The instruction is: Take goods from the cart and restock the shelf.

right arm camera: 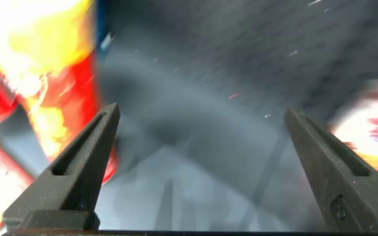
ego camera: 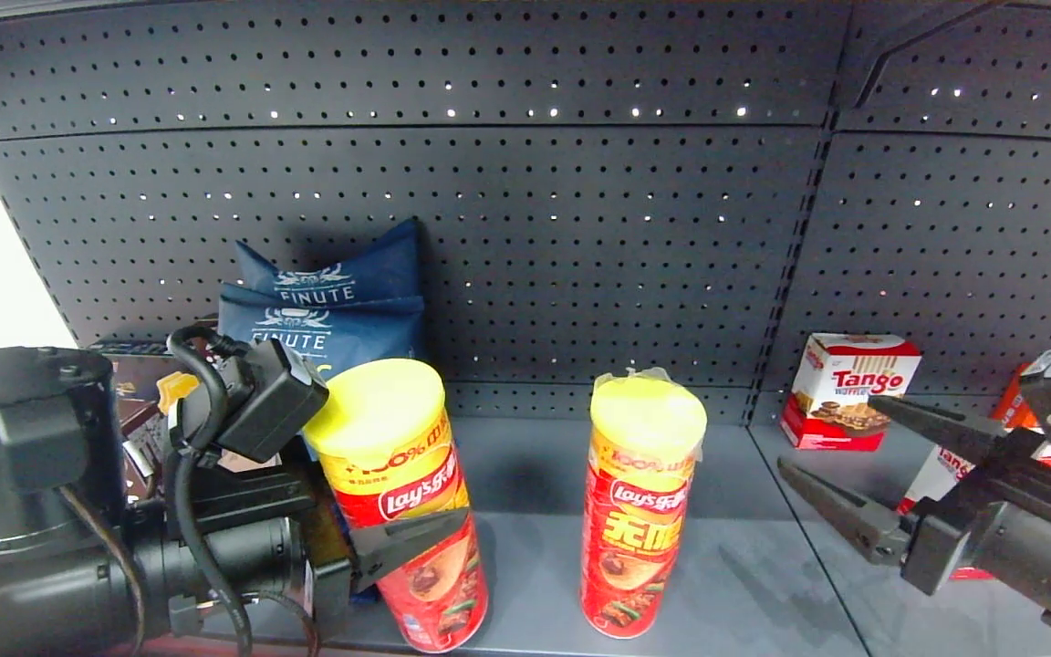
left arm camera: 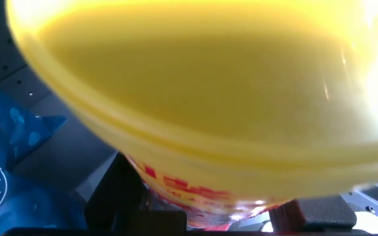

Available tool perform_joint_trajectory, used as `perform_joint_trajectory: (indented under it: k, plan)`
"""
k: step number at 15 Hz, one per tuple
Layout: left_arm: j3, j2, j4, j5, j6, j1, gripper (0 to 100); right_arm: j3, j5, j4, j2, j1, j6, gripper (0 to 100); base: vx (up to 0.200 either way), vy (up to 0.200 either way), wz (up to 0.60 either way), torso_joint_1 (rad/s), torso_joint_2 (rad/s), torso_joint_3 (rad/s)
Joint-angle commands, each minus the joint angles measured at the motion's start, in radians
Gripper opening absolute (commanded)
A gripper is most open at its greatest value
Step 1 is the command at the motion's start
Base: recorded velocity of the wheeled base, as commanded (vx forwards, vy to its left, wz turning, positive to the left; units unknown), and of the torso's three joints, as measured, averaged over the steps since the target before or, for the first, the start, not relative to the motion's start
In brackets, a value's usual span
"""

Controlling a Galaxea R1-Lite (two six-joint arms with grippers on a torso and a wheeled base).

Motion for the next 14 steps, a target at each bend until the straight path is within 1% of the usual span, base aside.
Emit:
perform_joint_trajectory:
  k: [1, 2, 3, 4, 5, 6, 7, 8, 9, 10, 13, 14]
  plan:
    - [-0.008, 0.001, 0.0, 0.001, 0.0, 0.003, 0, 0.01, -0.044, 0.068, -0.214, -0.103, 0.001, 100, 0.0, 0.0, 0.0, 0.0, 0.0, 0.0]
    - [-0.016, 0.001, -0.001, 0.001, 0.0, 0.003, 0, 0.027, -0.046, 0.08, -0.254, -0.166, 0.006, 100, 0.0, 0.0, 0.0, 0.0, 0.0, 0.0]
    - [-0.022, 0.003, 0.0, 0.001, 0.0, 0.003, 0, 0.041, -0.044, 0.08, -0.276, -0.209, 0.006, 100, 0.0, 0.0, 0.0, 0.0, 0.0, 0.0]
    - [-0.037, 0.011, 0.0, 0.002, 0.0, 0.003, 0, 0.078, -0.044, 0.08, -0.323, -0.318, 0.023, 100, 0.0, 0.0, 0.0, 0.0, 0.0, 0.0]
    - [-0.04, 0.012, 0.0, 0.002, 0.0, 0.003, 0, 0.093, -0.044, 0.08, -0.34, -0.352, 0.032, 100, 0.0, 0.0, 0.0, 0.0, 0.0, 0.0]
    - [-0.043, 0.02, 0.0, 0.002, 0.0, 0.003, 0, 0.139, -0.043, 0.08, -0.384, -0.425, 0.041, 100, 0.0, 0.0, 0.0, 0.0, 0.0, 0.0]
    - [-0.046, 0.023, 0.0, 0.001, 0.001, 0.003, 0, 0.185, -0.043, 0.083, -0.443, -0.47, 0.041, 100, 0.0, 0.0, 0.0, 0.0, 0.0, 0.0]
    - [-0.054, 0.024, 0.005, 0.002, 0.001, 0.003, 0, 0.27, -0.043, 0.086, -0.523, -0.523, 0.041, 100, 0.0, 0.0, 0.0, 0.0, 0.0, 0.0]
    - [-0.06, 0.024, 0.008, 0.002, 0.001, 0.001, 0, 0.326, -0.043, 0.086, -0.572, -0.559, 0.041, 100, 0.0, 0.0, 0.0, 0.0, 0.0, 0.0]
    - [-0.068, 0.024, 0.01, 0.001, 0.001, 0.001, 0, 0.346, -0.044, 0.132, -0.631, -0.588, 0.043, 100, 0.0, 0.0, 0.0, 0.0, 0.0, 0.0]
    - [-0.088, 0.026, 0.022, -0.016, 0.0, 0.001, 0, 0.334, -0.049, 0.447, -0.872, -0.614, 0.043, 100, 0.0, 0.0, 0.0, 0.0, 0.0, 0.0]
    - [-0.103, 0.026, 0.049, -0.032, 0.0, 0.003, 0, 0.334, -0.053, 0.543, -0.978, -0.625, 0.043, 100, 0.0, 0.0, 0.0, 0.0, 0.0, 0.0]
